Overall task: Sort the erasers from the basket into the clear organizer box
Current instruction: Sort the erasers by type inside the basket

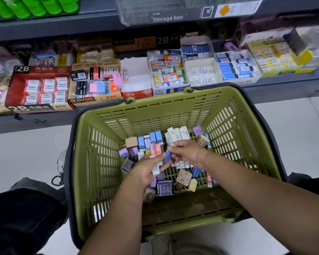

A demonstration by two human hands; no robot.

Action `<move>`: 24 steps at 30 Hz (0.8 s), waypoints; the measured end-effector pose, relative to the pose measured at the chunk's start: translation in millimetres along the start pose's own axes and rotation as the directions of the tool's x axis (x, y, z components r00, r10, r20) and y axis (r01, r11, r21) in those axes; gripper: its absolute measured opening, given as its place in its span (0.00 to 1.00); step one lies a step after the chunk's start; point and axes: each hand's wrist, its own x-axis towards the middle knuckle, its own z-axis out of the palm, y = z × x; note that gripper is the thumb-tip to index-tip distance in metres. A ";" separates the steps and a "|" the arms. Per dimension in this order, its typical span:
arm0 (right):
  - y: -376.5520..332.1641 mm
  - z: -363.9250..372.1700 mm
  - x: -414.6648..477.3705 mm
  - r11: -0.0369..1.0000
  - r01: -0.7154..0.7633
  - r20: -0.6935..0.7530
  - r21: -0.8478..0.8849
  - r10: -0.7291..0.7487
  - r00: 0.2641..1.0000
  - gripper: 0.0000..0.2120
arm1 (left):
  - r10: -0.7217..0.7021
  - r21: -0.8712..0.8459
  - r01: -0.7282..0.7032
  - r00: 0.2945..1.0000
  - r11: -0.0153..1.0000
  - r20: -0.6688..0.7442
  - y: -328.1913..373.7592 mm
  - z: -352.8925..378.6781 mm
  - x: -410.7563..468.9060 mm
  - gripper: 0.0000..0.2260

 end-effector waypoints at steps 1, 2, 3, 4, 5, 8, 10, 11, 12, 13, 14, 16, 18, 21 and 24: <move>-4.4 1.1 5.5 0.999 0.019 -0.064 -0.035 -0.021 0.998 0.09 | 0.054 0.003 -0.054 0.996 0.999 -0.074 2.6 -1.1 1.2 0.15; -9.6 3.3 11.2 0.996 0.043 -0.128 -0.083 -0.053 0.990 0.12 | 0.112 0.000 -0.114 0.982 0.994 -0.154 6.0 -3.7 3.4 0.12; -15.6 7.0 16.8 0.990 0.066 -0.174 -0.126 -0.087 0.981 0.14 | 0.159 -0.024 -0.168 0.962 0.985 -0.221 9.9 -7.8 5.1 0.08; -21.1 12.5 23.2 0.984 0.087 -0.199 -0.155 -0.118 0.973 0.15 | 0.180 -0.077 -0.208 0.945 0.975 -0.275 13.6 -12.0 6.6 0.05; -25.5 18.9 30.1 0.978 0.105 -0.211 -0.181 -0.143 0.967 0.14 | 0.189 -0.133 -0.240 0.932 0.962 -0.310 16.9 -16.1 6.9 0.04; -32.8 41.9 47.8 0.950 0.124 -0.210 -0.288 -0.189 0.959 0.13 | 0.206 -0.141 -0.272 0.909 0.952 -0.363 19.7 -23.3 8.2 0.06; -33.3 56.6 57.2 0.893 0.131 -0.181 -0.430 -0.228 0.957 0.11 | 0.199 -0.135 -0.263 0.910 0.955 -0.364 18.1 -24.1 7.9 0.06; -32.8 62.3 60.7 0.862 0.135 -0.170 -0.488 -0.245 0.954 0.11 | 0.199 -0.128 -0.260 0.910 0.957 -0.363 17.2 -24.3 7.4 0.05; -32.1 67.1 63.8 0.840 0.141 -0.161 -0.525 -0.260 0.952 0.09 | 0.204 -0.108 -0.257 0.911 0.960 -0.358 16.1 -25.3 6.9 0.04; -31.5 71.1 65.5 0.816 0.142 -0.156 -0.561 -0.272 0.949 0.07 | 0.214 -0.079 -0.256 0.912 0.963 -0.351 15.5 -26.9 5.9 0.04; -30.7 74.1 66.9 0.779 0.138 -0.154 -0.612 -0.288 0.945 0.06 | 0.223 -0.054 -0.256 0.913 0.965 -0.342 14.5 -28.5 5.1 0.05; -29.0 76.7 68.0 0.691 0.117 -0.165 -0.713 -0.327 0.931 0.09 | 0.227 -0.014 -0.245 0.919 0.969 -0.324 12.8 -31.1 3.1 0.06; -25.9 75.9 66.1 0.669 0.103 -0.212 -0.736 -0.372 0.904 0.12 | 0.219 0.020 -0.224 0.927 0.974 -0.305 11.7 -32.9 3.0 0.10; -25.0 72.9 56.8 0.756 0.183 -0.218 -0.628 -0.397 0.892 0.13 | 0.208 0.044 -0.203 0.942 0.978 -0.265 12.3 -33.0 4.8 0.16; -25.9 69.3 42.0 0.870 0.249 0.026 -0.425 -0.263 0.964 0.10 | 0.175 0.113 -0.154 0.960 0.982 -0.218 11.8 -32.5 5.5 0.15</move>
